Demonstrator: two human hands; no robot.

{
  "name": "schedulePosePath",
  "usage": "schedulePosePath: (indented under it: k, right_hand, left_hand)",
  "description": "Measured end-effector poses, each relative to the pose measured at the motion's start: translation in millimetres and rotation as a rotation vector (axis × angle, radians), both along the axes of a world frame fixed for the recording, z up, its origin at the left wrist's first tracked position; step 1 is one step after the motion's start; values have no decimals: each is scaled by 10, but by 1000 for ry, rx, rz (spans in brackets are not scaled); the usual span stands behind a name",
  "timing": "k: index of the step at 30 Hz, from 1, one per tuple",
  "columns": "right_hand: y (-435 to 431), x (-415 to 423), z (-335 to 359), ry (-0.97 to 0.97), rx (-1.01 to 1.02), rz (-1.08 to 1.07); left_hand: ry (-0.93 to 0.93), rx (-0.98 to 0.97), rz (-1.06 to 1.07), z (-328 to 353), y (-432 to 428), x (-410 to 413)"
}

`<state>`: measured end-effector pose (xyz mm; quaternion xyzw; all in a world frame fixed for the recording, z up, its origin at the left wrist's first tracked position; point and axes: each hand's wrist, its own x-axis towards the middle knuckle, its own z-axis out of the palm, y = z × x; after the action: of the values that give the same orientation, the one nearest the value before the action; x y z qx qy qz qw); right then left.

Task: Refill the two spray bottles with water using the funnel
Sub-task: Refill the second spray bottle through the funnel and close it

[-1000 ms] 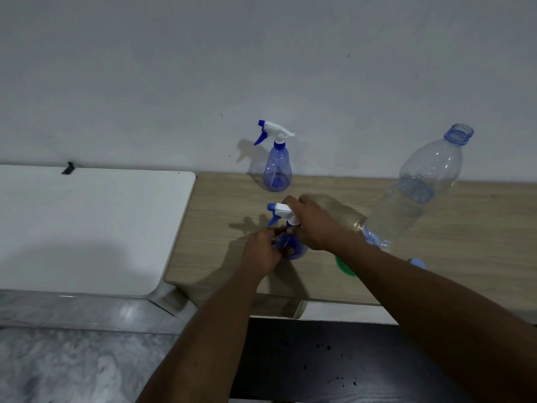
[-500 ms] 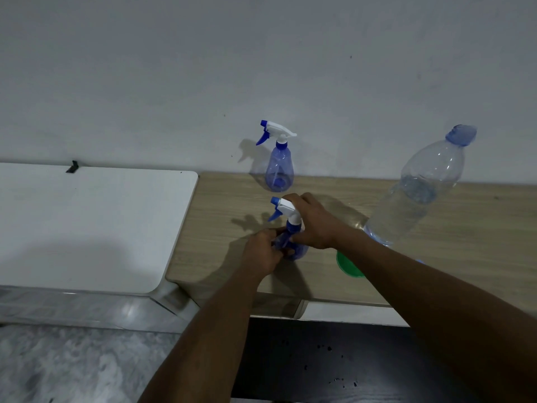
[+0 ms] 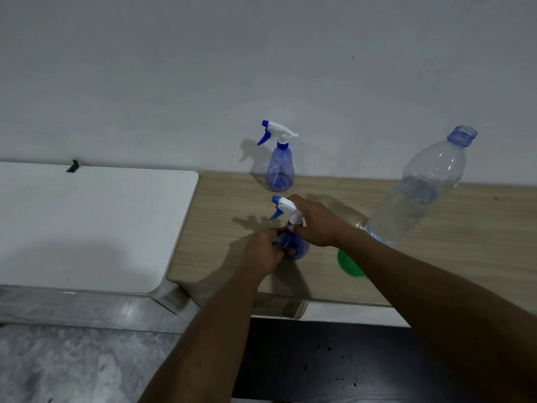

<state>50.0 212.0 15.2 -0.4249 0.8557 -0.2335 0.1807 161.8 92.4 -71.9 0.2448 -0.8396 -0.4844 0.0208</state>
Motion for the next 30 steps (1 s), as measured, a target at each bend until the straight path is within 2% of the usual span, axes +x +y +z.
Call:
schedulePosePath:
  k: [12,19,22,26,30]
  right_hand:
    - [-5,-229,542,96,-22,40]
    - [112,-560,906,161,-179,-180]
    - [199,-735,993,97,-244,-289]
    - [257,-797,766,163,-31,-323]
    - [293,-628,218,14,152,-319]
  left_hand:
    - [18,40,31,-3,3,-7]
    - [34,-2,51,63,5,27]
    - [28,-13,62,64,-29,39]
    - [28,-6,79,57,-36,47]
    - [35,1,76,52,-28,55]
